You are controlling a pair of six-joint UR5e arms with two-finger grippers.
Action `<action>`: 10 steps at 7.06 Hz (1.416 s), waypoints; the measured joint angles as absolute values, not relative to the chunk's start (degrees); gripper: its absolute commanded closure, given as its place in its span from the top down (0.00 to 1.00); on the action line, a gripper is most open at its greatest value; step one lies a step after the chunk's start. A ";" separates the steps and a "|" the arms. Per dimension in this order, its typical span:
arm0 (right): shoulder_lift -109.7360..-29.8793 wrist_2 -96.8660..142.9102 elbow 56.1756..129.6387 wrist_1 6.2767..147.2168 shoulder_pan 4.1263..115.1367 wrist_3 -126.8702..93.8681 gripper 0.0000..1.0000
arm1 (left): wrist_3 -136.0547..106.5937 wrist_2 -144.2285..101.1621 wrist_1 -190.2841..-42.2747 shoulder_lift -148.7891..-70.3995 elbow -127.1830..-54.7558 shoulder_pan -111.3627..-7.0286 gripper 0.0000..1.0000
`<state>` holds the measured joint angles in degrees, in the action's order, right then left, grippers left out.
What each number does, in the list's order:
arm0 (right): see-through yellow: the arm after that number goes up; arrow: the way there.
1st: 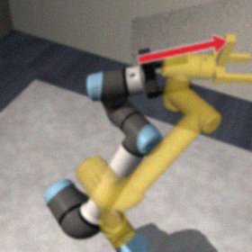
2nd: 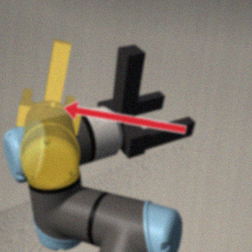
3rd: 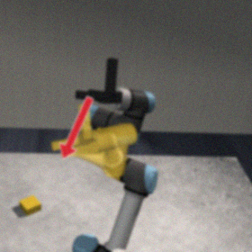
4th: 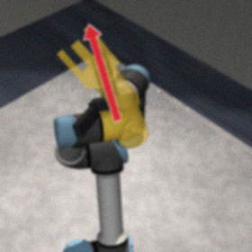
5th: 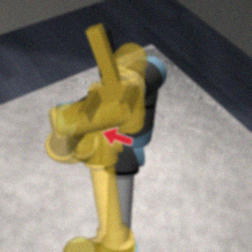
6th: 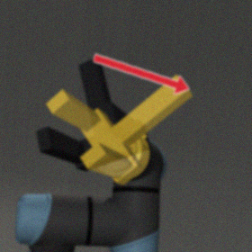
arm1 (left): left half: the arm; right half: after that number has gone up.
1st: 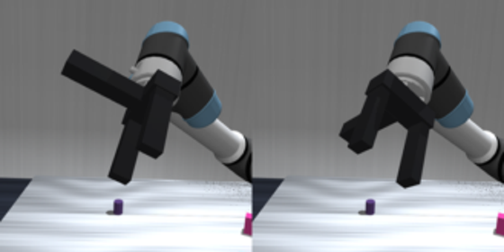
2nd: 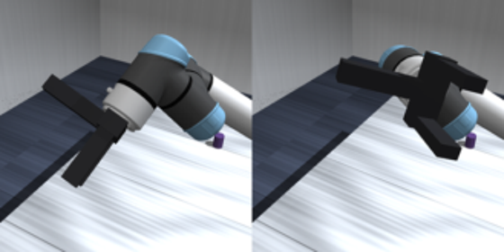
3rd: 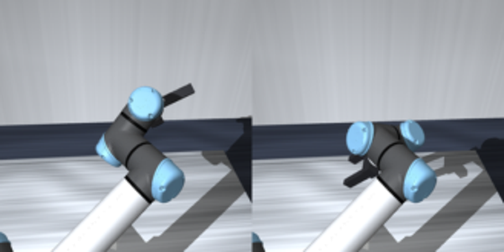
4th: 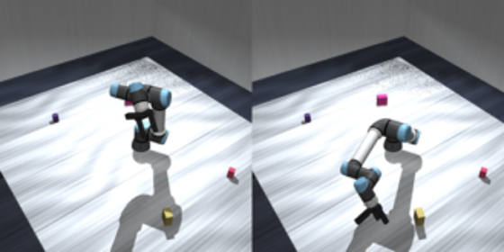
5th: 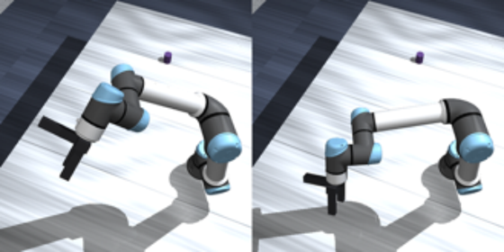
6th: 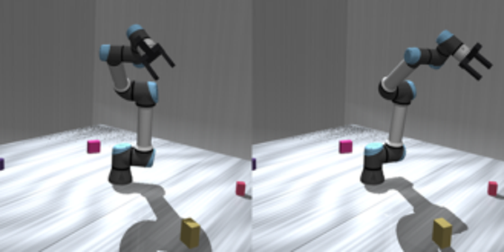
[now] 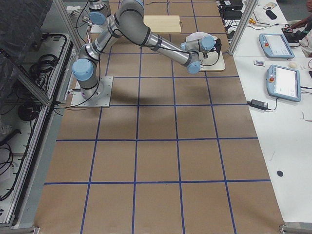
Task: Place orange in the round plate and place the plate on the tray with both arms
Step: 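Settle the bowl on the tray and open the right gripper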
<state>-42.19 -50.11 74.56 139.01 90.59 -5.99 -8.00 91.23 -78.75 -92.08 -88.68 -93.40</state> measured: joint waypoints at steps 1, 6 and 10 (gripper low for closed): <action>-40.73 -50.16 73.74 139.11 90.56 -5.98 0.00 | -8.00 91.23 -78.75 -92.07 -88.68 -93.40 1.00; -40.32 -55.41 73.72 139.12 90.50 -6.10 1.00 | -8.00 91.23 -78.75 -92.02 -88.68 -93.34 1.00; -46.84 -64.32 74.19 134.89 90.22 -5.66 1.00 | -8.00 91.25 -78.75 -92.02 -88.68 -93.36 1.00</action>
